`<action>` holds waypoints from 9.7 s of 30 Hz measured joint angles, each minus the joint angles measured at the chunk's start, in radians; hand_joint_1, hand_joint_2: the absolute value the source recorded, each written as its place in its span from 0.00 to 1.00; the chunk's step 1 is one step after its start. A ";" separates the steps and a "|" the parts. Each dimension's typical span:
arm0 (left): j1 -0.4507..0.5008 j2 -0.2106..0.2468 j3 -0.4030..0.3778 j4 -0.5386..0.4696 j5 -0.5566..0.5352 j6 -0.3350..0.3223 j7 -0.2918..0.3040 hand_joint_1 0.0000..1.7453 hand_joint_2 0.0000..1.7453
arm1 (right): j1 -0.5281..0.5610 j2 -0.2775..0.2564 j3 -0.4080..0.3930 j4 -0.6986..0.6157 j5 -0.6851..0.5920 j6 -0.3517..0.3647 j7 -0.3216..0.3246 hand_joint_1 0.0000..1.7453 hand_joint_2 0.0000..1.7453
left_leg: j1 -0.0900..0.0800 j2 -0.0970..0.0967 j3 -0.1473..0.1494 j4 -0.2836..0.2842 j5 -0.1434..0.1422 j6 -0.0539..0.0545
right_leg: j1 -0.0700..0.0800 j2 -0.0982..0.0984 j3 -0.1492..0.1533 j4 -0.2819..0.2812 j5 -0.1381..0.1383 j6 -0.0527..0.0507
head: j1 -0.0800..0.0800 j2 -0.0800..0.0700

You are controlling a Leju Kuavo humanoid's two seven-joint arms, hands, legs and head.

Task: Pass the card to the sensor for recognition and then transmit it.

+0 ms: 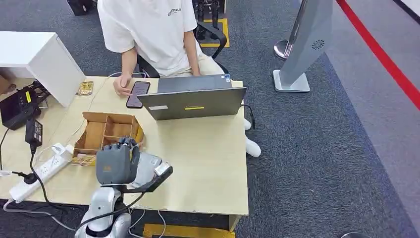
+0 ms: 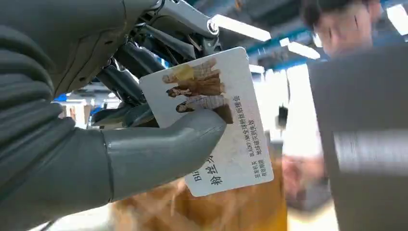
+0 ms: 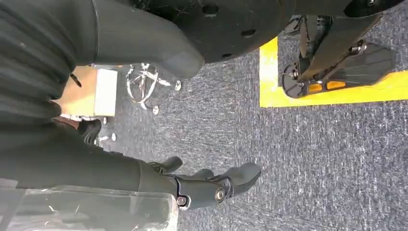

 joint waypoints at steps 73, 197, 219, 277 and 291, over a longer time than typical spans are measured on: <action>0.123 0.320 0.081 -0.068 0.016 -0.120 -0.065 0.00 1.00 | 0.004 -0.001 -0.030 0.000 -0.016 0.000 -0.003 0.00 1.00 | 0.001 0.004 -0.002 0.000 0.000 0.000 | 0.000 0.003 -0.003 0.001 0.001 -0.002 | -0.002 0.000; 0.127 0.143 -0.027 -0.262 -0.001 0.029 -0.061 0.00 1.00 | 0.005 0.010 -0.032 0.000 -0.018 0.000 0.002 0.00 1.00 | 0.001 0.003 -0.002 0.000 0.000 0.000 | 0.000 0.003 -0.004 0.001 0.001 -0.002 | -0.002 0.000; 0.338 0.184 0.122 -0.317 0.058 0.105 -0.083 0.00 1.00 | 0.004 0.014 -0.072 -0.002 -0.037 -0.003 -0.001 0.00 1.00 | 0.001 0.003 -0.002 0.000 0.000 0.000 | 0.000 0.002 -0.003 0.001 0.001 -0.002 | -0.002 0.000; 0.033 0.022 0.434 0.161 -0.016 0.143 0.007 0.00 1.00 | 0.000 0.014 -0.019 -0.003 0.058 -0.003 0.039 0.00 1.00 | 0.001 0.003 -0.002 0.000 0.000 0.000 | 0.000 0.003 -0.003 0.001 0.001 -0.002 | -0.002 0.000; -0.004 0.019 0.411 0.214 -0.018 0.120 0.026 0.00 1.00 | 0.000 0.014 -0.011 -0.003 0.072 -0.003 0.041 0.00 1.00 | 0.001 0.003 -0.002 0.000 0.000 0.000 | 0.000 0.003 -0.003 0.001 0.001 -0.002 | -0.002 0.000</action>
